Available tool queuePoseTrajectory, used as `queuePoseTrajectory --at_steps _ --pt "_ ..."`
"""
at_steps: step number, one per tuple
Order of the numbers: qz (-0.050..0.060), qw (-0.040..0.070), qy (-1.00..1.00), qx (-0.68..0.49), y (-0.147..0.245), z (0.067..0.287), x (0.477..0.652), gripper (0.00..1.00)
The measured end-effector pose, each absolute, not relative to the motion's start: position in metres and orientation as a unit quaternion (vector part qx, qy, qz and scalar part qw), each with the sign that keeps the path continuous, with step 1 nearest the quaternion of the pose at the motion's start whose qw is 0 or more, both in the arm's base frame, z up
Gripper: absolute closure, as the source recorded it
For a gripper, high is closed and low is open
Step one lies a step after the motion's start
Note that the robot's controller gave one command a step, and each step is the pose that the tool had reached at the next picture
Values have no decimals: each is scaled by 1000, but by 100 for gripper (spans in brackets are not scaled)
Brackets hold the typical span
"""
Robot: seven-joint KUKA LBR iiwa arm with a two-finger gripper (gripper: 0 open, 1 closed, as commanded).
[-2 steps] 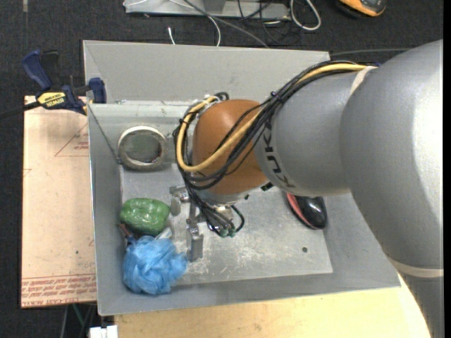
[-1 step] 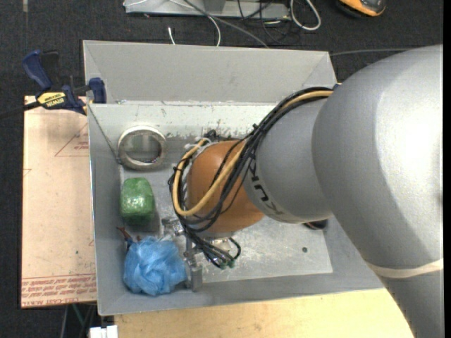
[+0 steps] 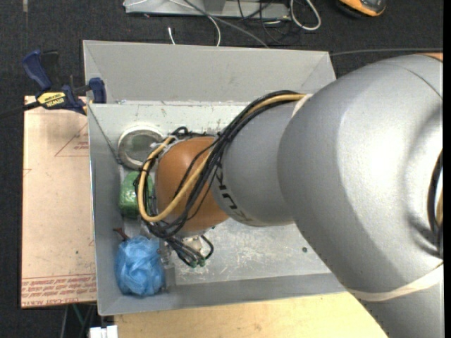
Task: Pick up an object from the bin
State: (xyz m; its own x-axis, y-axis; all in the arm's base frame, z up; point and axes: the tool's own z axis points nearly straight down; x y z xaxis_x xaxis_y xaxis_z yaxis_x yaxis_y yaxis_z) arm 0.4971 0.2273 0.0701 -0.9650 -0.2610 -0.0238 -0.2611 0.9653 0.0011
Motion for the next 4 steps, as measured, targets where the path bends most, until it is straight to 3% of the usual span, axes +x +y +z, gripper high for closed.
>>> queuePoseTrajectory --at_steps 1,2,3,4 --pt "1 9 987 -162 196 132 492 100" --pt "1 9 987 -162 196 132 492 100" --pt "1 12 983 -181 194 173 500 100" --pt "1 9 982 -191 199 194 518 100"
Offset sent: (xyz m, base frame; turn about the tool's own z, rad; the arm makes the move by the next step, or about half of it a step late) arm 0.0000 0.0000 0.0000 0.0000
